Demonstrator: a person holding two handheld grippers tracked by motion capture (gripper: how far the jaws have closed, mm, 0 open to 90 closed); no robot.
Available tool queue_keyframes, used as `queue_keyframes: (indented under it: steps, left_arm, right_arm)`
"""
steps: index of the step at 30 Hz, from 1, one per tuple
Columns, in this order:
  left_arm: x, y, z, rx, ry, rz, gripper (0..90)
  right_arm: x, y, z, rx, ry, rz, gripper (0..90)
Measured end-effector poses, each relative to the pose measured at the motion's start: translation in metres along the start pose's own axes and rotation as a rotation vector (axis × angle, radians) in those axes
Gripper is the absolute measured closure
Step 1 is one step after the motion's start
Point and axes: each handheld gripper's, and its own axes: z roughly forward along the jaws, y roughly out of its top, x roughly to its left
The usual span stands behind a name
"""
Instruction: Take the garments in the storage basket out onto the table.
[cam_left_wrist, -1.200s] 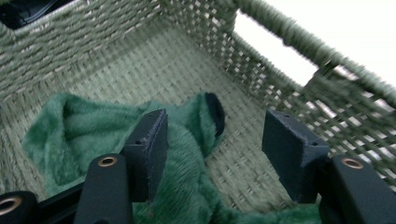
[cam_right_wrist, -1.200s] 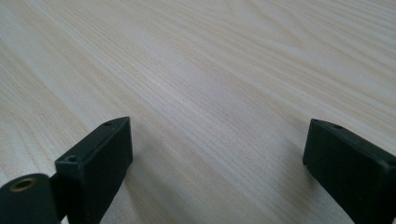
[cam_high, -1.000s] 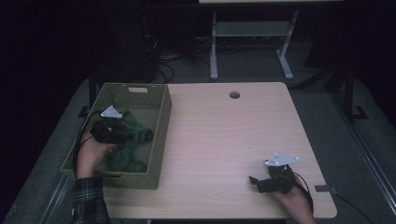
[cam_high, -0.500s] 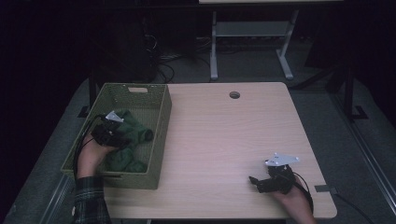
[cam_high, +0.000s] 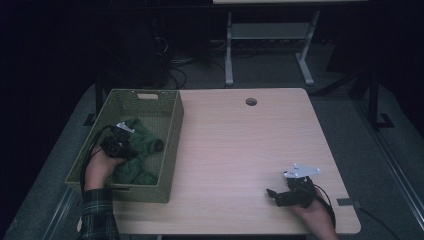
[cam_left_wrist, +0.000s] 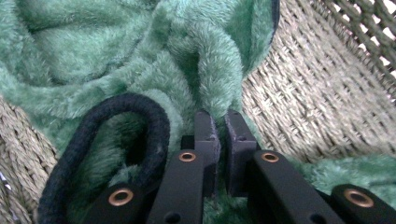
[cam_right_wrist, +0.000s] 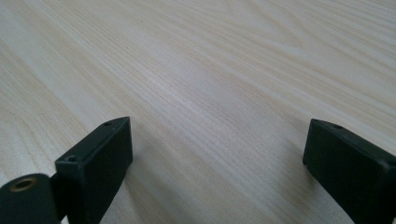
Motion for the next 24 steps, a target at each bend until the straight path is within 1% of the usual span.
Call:
queue_keyframes:
  steps: [3,4,5,6,7,8,9,12,14,15,16,18,19,20,21,22,24]
  left_arm:
    - [0.001,0.000,-0.006,-0.034,-0.007,-0.016,85.9]
    - [0.001,-0.001,-0.011,-0.071,-0.016,-0.025,86.1]
    - [0.001,-0.001,-0.011,-0.071,-0.016,-0.025,86.1]
    - [0.001,-0.001,-0.017,-0.111,-0.016,-0.034,86.1]
    - [0.001,-0.001,-0.017,-0.111,-0.016,-0.034,86.3]
    - [0.000,-0.001,-0.023,-0.142,-0.021,-0.038,86.4]
    - [0.000,-0.001,-0.023,-0.142,-0.021,-0.038,86.4]
    - [-0.002,0.001,-0.031,-0.182,-0.032,-0.043,86.6]
    - [-0.004,0.002,-0.038,-0.212,-0.050,-0.045,86.8]
    - [-0.004,0.002,-0.041,-0.218,-0.060,-0.041,86.8]
    - [-0.004,0.003,-0.045,-0.238,-0.079,-0.038,86.8]
    - [-0.004,0.004,-0.051,-0.270,-0.100,-0.039,86.9]
    - [-0.004,0.005,-0.056,-0.294,-0.116,-0.041,86.9]
    - [-0.004,0.005,-0.056,-0.294,-0.116,-0.041,86.9]
    - [-0.003,0.005,-0.061,-0.320,-0.131,-0.047,86.9]
    - [-0.003,0.005,-0.061,-0.320,-0.131,-0.047,86.9]
    - [-0.003,0.007,-0.067,-0.352,-0.148,-0.049,86.9]
  right_arm:
    - [0.000,0.000,0.000,0.000,0.000,0.000,7.9]
    - [0.000,0.000,0.000,0.000,0.000,0.000,7.9]
    - [0.000,0.000,0.000,0.000,0.000,0.000,7.9]
    - [0.000,0.000,0.000,0.000,0.000,0.000,7.9]
    - [0.000,0.000,0.000,0.000,0.000,0.000,7.9]
    - [0.000,0.000,0.000,0.000,0.000,-0.001,7.9]
    - [0.000,0.000,0.000,0.000,0.000,-0.001,7.9]
    - [0.000,0.000,0.000,0.000,0.000,0.000,7.9]
    - [0.000,0.000,0.000,0.000,0.000,0.001,7.9]
    - [0.000,0.000,0.000,0.000,-0.001,-0.001,8.0]
    - [0.000,0.000,0.000,0.000,-0.002,0.000,8.0]
    - [0.000,0.000,0.000,-0.001,-0.005,0.004,7.9]
    - [0.000,0.000,0.000,-0.001,-0.006,0.005,8.0]
    - [0.000,0.000,0.000,-0.001,-0.006,0.004,8.0]
    - [0.000,0.000,0.000,-0.001,-0.006,0.004,8.0]
    - [0.000,0.000,0.000,-0.001,-0.006,0.004,8.0]
    - [0.000,0.000,0.000,-0.001,-0.006,0.004,8.0]
